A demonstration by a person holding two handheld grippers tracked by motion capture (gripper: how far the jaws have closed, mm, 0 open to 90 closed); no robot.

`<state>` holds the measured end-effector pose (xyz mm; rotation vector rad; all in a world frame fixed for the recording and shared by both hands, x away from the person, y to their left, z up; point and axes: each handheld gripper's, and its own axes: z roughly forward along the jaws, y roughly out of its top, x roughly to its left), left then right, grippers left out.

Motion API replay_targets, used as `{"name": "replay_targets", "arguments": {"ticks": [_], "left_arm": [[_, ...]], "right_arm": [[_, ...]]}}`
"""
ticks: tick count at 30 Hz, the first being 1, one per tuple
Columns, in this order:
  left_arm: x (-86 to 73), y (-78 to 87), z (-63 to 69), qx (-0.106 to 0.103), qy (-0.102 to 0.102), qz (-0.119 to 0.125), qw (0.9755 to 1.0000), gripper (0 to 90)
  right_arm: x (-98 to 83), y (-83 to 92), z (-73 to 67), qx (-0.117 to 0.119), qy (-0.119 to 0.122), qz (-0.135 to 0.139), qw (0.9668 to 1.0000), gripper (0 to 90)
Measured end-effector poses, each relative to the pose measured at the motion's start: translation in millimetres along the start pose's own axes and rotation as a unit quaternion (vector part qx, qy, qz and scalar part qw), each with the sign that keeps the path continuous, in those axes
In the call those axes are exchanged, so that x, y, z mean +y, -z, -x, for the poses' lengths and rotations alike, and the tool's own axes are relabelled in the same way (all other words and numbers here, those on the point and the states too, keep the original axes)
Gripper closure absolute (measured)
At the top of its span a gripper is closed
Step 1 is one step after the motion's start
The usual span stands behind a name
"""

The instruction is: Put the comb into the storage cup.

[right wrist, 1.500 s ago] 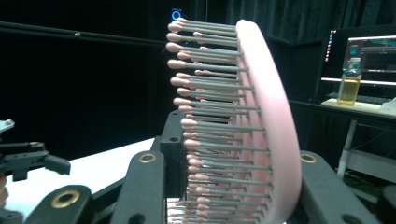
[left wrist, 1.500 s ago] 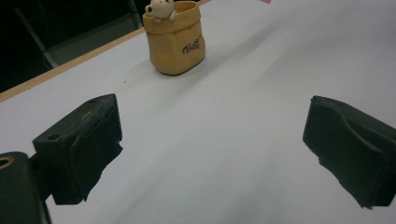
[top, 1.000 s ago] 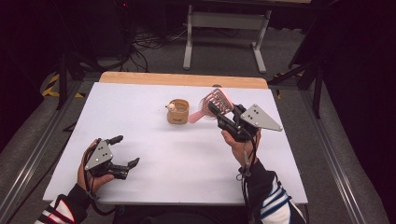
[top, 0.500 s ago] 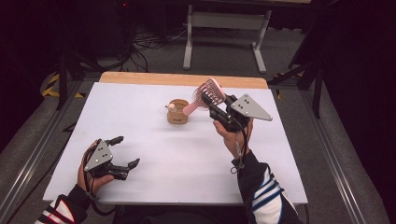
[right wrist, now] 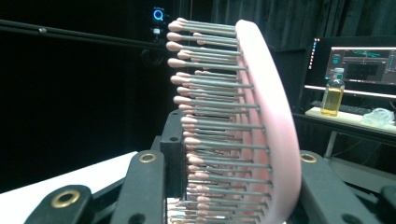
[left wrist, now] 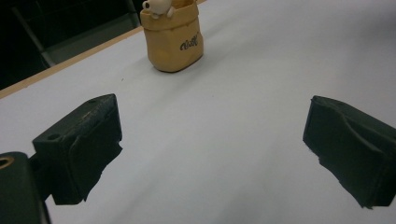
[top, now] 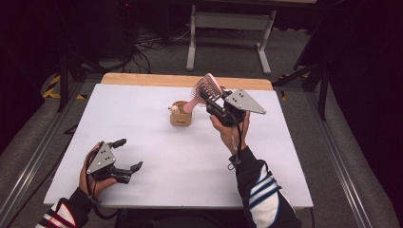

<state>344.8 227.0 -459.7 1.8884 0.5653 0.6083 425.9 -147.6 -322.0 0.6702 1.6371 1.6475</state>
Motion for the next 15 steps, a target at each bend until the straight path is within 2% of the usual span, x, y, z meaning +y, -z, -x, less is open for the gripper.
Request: {"name": "replay_targets", "arguments": {"ticks": [5, 15], "left_arm": [[0.2, 0.1, -0.3, -0.002, 0.002, 0.001, 1.0000, 5.6], [0.4, 0.0, -0.3, -0.002, -0.001, 0.000, 1.0000, 5.6]], "right_arm": [[-5.4, -9.1, -1.1, -0.005, -0.006, -0.005, 1.0000, 63.6], [-12.6, -18.6, -1.5, -0.011, -0.002, -0.018, 0.9998, 63.6]]}}
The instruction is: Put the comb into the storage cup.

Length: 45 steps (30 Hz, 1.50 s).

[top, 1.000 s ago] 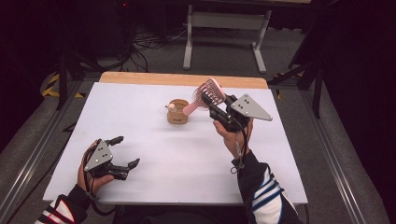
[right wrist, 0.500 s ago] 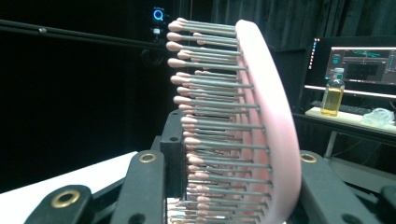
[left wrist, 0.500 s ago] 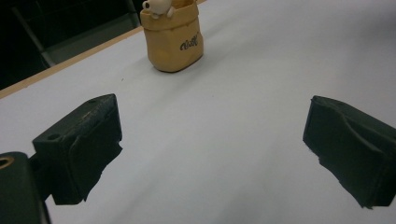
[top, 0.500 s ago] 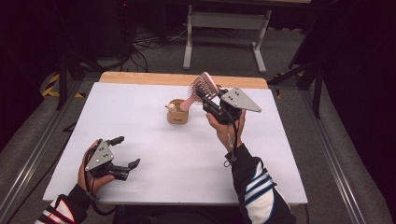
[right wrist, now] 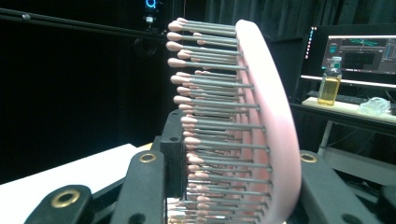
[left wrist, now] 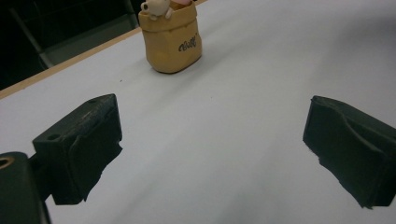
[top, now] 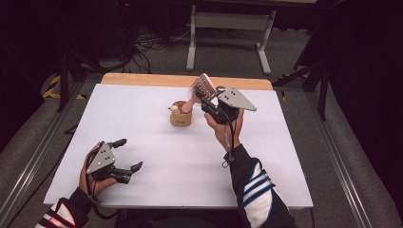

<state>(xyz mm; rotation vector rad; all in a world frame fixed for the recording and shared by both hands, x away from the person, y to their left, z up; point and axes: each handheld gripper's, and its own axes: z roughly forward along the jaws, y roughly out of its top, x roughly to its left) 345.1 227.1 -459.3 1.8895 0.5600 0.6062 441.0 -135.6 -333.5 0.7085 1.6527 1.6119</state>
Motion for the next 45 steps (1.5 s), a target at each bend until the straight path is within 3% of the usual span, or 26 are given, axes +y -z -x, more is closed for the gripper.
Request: {"name": "replay_targets", "arguments": {"ticks": [23, 45], "left_arm": [[-0.2, -1.6, 1.6, -0.004, -0.001, -0.006, 1.0000, 5.9], [0.6, -1.3, 1.6, -0.002, -0.007, -0.007, 0.9999, 6.5]], "right_arm": [[-21.7, -20.3, -12.2, 0.004, -0.004, -0.038, 0.9993, 63.5], [-45.0, -32.6, -9.5, 0.008, -0.041, -0.054, 0.9977, 63.4]]}}
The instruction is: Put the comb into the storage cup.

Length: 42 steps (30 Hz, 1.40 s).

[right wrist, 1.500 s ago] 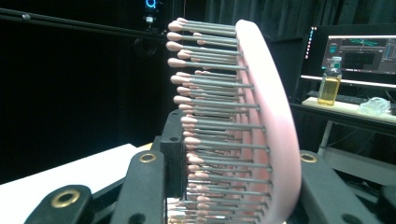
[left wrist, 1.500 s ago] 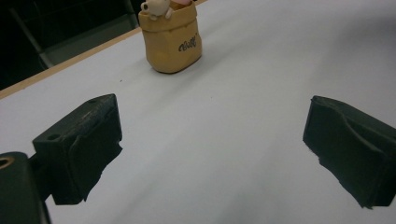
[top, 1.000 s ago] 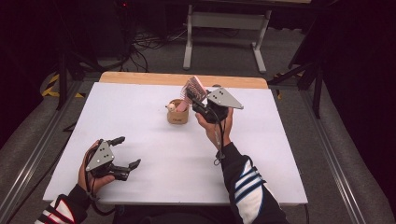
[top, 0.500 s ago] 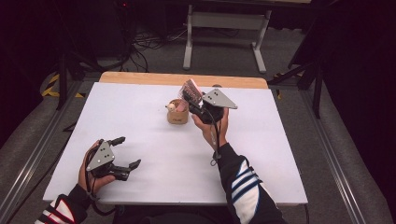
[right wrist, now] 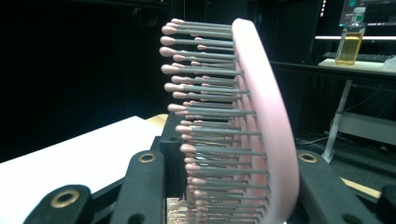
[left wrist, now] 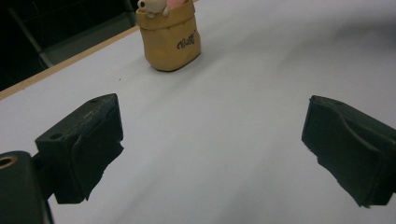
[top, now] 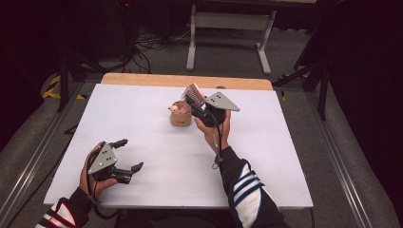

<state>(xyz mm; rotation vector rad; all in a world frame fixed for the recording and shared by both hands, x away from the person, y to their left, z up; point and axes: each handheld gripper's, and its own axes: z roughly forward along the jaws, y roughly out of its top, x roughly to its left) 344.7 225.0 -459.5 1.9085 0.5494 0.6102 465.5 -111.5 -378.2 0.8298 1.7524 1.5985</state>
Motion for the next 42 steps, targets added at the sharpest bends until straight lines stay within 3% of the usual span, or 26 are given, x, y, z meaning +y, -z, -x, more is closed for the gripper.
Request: {"name": "replay_targets", "arguments": {"ticks": [7, 21, 29, 38, 42], "left_arm": [[-0.1, -0.1, -0.2, -0.001, 0.000, -0.001, 1.0000, 6.5], [-0.2, -1.1, 0.4, -0.002, -0.001, -0.004, 1.0000, 6.5], [0.1, -2.0, 0.9, -0.001, -0.006, -0.009, 0.9999, 6.5], [-0.1, -2.7, 1.0, -0.001, -0.008, -0.010, 0.9999, 6.5], [-0.1, -2.6, 0.9, -0.001, -0.008, -0.011, 0.9999, 6.4]], "right_arm": [[-6.8, -1.3, 4.0, 0.000, -0.015, -0.003, 0.9999, 63.0], [-14.2, -2.2, 6.6, -0.004, -0.022, -0.007, 0.9997, 61.6], [-17.5, -1.0, 10.1, -0.022, -0.016, -0.007, 0.9996, 59.6], [-23.4, 3.2, 22.9, -0.034, -0.043, -0.009, 0.9984, 56.9], [-25.0, 4.2, 25.0, -0.039, -0.045, -0.012, 0.9982, 55.9]]}}
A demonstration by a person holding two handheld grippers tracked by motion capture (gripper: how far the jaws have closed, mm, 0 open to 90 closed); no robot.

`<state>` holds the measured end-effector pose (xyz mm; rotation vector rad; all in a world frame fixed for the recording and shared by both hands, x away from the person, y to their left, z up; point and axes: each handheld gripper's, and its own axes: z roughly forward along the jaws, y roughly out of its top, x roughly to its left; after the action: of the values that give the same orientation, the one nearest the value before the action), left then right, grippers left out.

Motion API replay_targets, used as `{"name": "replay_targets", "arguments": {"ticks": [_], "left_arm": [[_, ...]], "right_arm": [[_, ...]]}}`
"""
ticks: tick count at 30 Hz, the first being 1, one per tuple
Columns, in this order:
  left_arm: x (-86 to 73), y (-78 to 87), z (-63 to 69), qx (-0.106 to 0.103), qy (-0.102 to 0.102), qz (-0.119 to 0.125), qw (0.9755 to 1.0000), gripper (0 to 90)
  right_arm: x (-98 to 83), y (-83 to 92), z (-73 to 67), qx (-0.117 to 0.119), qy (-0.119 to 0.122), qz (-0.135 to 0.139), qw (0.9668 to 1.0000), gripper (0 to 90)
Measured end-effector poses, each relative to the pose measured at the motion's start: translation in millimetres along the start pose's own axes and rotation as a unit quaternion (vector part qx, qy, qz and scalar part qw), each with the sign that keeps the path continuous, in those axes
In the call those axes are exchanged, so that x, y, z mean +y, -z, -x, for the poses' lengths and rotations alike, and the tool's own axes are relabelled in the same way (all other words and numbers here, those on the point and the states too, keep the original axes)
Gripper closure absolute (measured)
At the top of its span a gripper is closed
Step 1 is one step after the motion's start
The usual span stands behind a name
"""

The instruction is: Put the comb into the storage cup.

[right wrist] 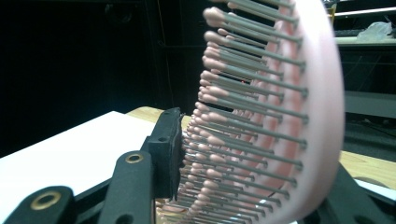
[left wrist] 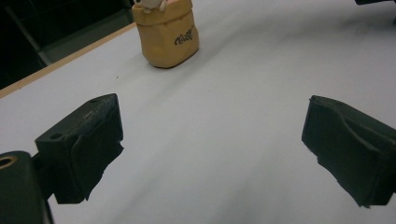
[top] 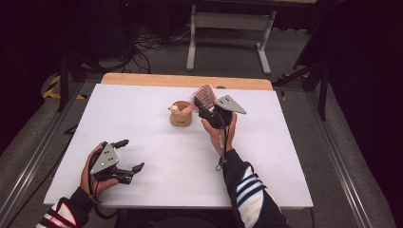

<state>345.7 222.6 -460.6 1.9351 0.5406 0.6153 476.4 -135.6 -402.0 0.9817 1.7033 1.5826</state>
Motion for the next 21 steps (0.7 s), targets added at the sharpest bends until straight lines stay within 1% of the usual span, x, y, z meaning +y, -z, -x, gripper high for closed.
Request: {"name": "replay_targets", "arguments": {"ticks": [7, 9, 21], "left_arm": [[0.0, 0.3, -0.3, -0.001, 0.001, 0.001, 1.0000, 6.2], [-0.1, 0.3, -0.2, 0.000, 0.000, 0.000, 1.0000, 6.2], [-0.3, -0.2, -0.3, 0.000, 0.000, -0.001, 1.0000, 6.2]], "right_arm": [[-2.7, 0.5, 2.2, -0.010, 0.003, -0.002, 0.9999, 55.1], [-3.4, 1.0, 4.0, -0.010, -0.002, -0.003, 0.9999, 54.8], [-4.4, 2.2, 6.0, -0.011, 0.001, -0.007, 0.9999, 53.6]]}}
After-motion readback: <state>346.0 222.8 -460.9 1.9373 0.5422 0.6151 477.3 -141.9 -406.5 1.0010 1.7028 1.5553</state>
